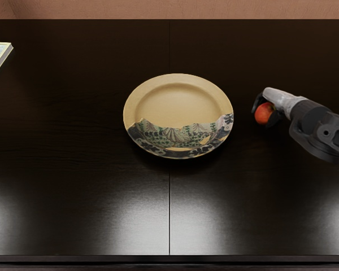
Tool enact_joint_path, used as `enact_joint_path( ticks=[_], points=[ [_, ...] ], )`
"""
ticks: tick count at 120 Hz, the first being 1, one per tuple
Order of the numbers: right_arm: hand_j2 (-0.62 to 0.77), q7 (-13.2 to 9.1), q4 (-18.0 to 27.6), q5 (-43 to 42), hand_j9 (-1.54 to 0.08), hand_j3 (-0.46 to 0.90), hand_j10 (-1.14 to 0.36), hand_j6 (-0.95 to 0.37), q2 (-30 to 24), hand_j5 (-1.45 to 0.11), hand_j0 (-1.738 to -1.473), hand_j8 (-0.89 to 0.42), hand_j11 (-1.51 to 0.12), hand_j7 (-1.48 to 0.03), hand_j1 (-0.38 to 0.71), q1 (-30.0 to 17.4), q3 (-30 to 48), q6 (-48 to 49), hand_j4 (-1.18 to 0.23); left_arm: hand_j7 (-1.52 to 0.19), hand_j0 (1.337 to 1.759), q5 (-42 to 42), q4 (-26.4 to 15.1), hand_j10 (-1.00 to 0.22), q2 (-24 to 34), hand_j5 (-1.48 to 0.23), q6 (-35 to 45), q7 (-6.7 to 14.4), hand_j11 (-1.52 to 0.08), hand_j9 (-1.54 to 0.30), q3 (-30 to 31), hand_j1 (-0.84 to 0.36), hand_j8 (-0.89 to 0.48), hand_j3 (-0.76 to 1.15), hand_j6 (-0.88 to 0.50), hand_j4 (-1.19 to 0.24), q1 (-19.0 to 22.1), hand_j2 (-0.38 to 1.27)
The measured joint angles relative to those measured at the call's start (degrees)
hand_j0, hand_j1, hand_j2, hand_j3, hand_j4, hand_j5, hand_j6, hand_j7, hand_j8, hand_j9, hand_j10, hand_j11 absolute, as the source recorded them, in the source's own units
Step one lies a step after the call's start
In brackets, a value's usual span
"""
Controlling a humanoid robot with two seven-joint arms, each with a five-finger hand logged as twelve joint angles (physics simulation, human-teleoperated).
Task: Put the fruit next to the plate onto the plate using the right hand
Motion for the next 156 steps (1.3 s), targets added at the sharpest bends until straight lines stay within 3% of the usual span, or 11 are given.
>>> enact_joint_path(
  ticks=[44,116,156],
  points=[
    [0.15,-0.01,2.39,0.02,-0.85,0.00,-0.64,-0.42,0.49,-0.85,-1.653,-0.39,-0.85,-0.84,0.31,1.64,3.55,-0.04,-0.65,-0.01,1.658,0.00,0.00,-0.01,0.00,-0.01,0.00,0.00,-0.01,-0.01,0.00,0.34,-0.01,0.00,-0.01,-0.01,0.00,0.00],
    [0.14,-0.02,3.08,0.17,-0.86,0.00,-0.65,-0.43,12.32,-0.88,-1.654,-0.39,-0.86,-0.84,0.29,3.24,4.28,0.70,-0.63,-0.01,1.658,0.00,-0.01,-0.01,0.00,-0.01,0.00,0.00,-0.01,-0.01,0.01,0.34,-0.01,0.00,-0.01,-0.01,0.00,0.00],
    [0.11,-0.01,2.17,-0.07,-0.84,0.00,-0.66,-0.44,13.77,-0.85,-1.653,-0.40,-0.84,-0.84,0.29,2.85,4.14,0.61,-0.64,-0.01,1.658,0.00,0.00,-0.01,0.00,-0.01,0.00,0.00,-0.01,-0.01,0.01,0.34,-0.01,0.00,-0.01,-0.01,0.00,0.00]
  ],
)
